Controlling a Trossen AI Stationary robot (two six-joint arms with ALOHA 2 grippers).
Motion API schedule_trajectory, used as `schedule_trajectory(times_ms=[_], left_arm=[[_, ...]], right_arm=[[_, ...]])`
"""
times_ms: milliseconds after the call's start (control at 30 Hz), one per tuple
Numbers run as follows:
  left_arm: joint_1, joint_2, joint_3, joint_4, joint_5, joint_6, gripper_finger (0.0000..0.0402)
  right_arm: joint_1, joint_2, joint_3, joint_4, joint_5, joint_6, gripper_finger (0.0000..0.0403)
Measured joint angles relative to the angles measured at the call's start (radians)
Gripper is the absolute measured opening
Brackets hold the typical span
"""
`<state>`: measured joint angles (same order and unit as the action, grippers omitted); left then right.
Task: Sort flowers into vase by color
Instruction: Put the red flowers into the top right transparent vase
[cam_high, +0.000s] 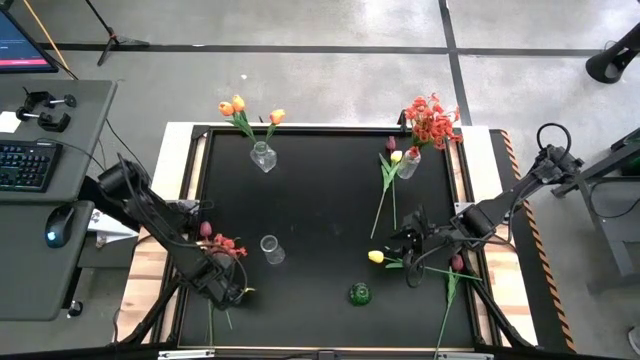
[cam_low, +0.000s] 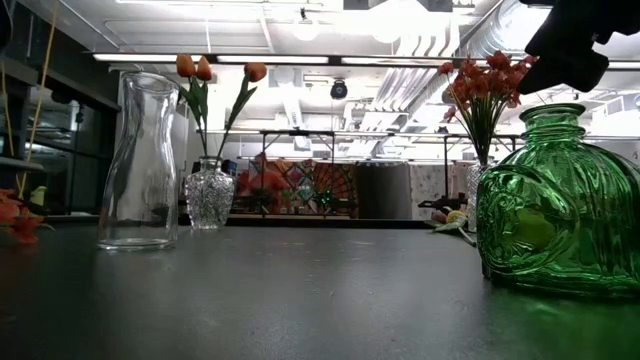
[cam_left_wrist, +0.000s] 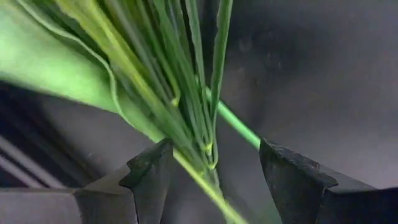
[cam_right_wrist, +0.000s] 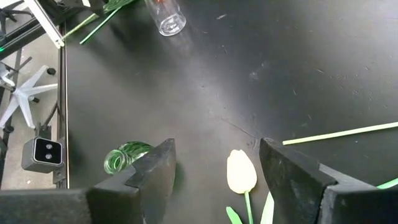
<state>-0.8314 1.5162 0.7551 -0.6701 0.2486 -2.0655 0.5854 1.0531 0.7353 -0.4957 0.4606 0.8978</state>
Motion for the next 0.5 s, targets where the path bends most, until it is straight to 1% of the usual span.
schedule_trajectory(times_ms=[100, 267, 367, 500], left_arm=[[0.000, 0.010, 0.000, 0.016, -0.021, 0.000, 0.0229], [0.000, -0.005, 0.000, 0.035, -0.026, 0.001, 0.0229], [-0.001, -0.008, 0.000, 0.020, -0.028, 0.025, 0.0229], [0.001, -0.008, 0.000, -0.043, -0.029, 0.028, 0.0229]], right_arm=[[0.000, 0.000, 0.000, 0.000, 0.000, -0.005, 0.0222], [-0.001, 0.000, 0.000, 0.000, 0.001, -0.008, 0.0222], [-0.001, 0.000, 0.000, 0.000, 0.018, -0.008, 0.0222], [-0.001, 0.000, 0.000, 0.000, 0.037, -0.008, 0.0222]])
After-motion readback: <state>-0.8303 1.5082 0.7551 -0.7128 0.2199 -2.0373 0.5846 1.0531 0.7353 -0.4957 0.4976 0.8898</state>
